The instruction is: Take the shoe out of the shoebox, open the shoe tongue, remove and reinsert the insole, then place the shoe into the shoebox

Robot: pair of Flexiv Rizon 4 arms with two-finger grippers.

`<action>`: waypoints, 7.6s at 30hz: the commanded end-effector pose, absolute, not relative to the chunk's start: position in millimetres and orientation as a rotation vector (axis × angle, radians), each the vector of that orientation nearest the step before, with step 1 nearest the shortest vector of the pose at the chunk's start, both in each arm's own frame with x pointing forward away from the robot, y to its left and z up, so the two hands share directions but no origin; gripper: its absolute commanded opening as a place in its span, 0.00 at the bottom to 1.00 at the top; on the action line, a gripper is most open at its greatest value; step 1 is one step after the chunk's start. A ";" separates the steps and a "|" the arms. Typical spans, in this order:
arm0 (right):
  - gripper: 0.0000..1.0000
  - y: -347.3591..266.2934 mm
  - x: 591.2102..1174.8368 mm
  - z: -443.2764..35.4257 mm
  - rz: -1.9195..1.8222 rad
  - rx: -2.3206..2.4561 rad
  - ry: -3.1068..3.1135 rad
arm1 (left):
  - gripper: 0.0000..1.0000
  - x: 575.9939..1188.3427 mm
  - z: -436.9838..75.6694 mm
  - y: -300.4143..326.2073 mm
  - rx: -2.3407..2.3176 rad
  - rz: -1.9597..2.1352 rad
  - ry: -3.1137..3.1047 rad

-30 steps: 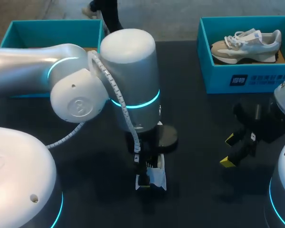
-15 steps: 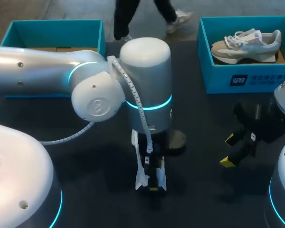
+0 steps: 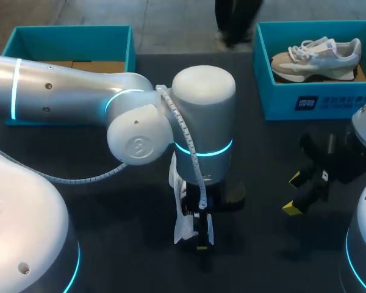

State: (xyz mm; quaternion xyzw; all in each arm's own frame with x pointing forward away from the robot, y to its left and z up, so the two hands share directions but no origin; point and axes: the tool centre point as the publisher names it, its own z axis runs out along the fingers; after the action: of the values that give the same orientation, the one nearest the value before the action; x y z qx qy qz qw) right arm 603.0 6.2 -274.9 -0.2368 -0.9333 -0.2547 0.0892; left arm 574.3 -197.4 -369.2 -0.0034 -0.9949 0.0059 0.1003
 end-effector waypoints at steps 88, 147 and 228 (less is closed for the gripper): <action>1.00 6.0 601.3 -274.9 -0.759 -0.706 -2.779 | 0.00 720.0 -139.6 -41.9 -0.110 -0.014 -2.985; 1.00 6.0 601.3 -274.9 -0.759 -0.706 -2.779 | 0.00 933.0 -111.1 218.8 0.044 -0.072 -3.052; 1.00 6.0 601.3 -274.9 -0.759 -0.706 -2.779 | 0.00 1036.0 -157.7 310.5 -1.544 -0.273 -2.760</action>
State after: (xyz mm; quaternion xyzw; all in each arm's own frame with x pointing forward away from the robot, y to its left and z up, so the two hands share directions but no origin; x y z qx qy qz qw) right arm 603.0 6.2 -274.9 -0.2368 -0.9333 -0.2548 0.0892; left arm 1051.9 310.5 -158.0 -0.3700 -0.9277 -0.0384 0.0324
